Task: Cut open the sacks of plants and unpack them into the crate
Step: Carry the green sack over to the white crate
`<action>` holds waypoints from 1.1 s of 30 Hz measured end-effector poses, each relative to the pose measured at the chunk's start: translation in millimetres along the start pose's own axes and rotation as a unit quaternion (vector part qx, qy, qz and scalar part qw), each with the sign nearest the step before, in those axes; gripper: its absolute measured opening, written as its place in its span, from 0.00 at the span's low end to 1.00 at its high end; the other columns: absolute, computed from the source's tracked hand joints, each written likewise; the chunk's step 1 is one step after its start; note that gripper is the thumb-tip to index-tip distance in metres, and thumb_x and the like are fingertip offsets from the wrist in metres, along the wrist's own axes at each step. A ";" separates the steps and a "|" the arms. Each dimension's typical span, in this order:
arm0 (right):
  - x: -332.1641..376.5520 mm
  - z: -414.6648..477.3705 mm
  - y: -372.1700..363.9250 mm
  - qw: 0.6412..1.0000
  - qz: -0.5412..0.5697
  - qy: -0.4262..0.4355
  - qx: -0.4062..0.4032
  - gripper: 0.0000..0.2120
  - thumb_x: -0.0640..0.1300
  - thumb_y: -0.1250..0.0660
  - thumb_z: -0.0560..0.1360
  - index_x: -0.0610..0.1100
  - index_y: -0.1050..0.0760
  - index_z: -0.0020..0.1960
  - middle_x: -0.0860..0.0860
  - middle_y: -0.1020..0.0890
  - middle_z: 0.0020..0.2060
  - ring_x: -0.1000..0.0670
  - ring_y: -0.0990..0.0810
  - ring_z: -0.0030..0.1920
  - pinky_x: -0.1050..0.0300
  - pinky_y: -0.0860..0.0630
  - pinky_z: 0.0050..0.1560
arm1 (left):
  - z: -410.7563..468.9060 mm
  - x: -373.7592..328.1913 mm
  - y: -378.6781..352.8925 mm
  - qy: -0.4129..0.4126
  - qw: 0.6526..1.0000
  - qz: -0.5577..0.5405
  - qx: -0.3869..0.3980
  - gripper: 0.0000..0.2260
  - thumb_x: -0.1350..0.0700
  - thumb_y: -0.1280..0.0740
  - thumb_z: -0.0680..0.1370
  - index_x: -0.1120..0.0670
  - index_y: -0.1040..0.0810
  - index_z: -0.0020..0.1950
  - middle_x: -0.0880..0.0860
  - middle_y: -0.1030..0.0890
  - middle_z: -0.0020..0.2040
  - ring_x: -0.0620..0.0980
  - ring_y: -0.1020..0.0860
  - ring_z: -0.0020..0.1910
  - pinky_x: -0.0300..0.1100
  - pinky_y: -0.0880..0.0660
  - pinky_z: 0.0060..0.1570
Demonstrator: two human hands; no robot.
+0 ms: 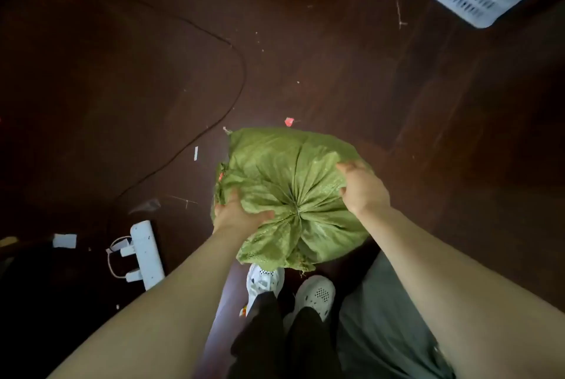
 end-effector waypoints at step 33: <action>-13.2 -68.1 175.3 0.993 0.052 -0.061 -0.089 0.09 0.41 0.40 0.79 0.42 0.25 0.56 0.46 0.21 0.52 0.44 0.21 0.52 0.52 0.23 0.51 | -149.1 -207.9 85.9 -0.364 0.883 0.248 -0.161 0.04 0.63 0.35 0.73 0.60 0.24 0.47 0.50 0.32 0.45 0.53 0.24 0.50 0.42 0.30 0.39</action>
Point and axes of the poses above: each hand's wrist, its own z-axis towards the middle knuckle, its own y-axis out of the back of the hand, x = y × z, the point moved 6 cm from there along z, towards the middle knuckle
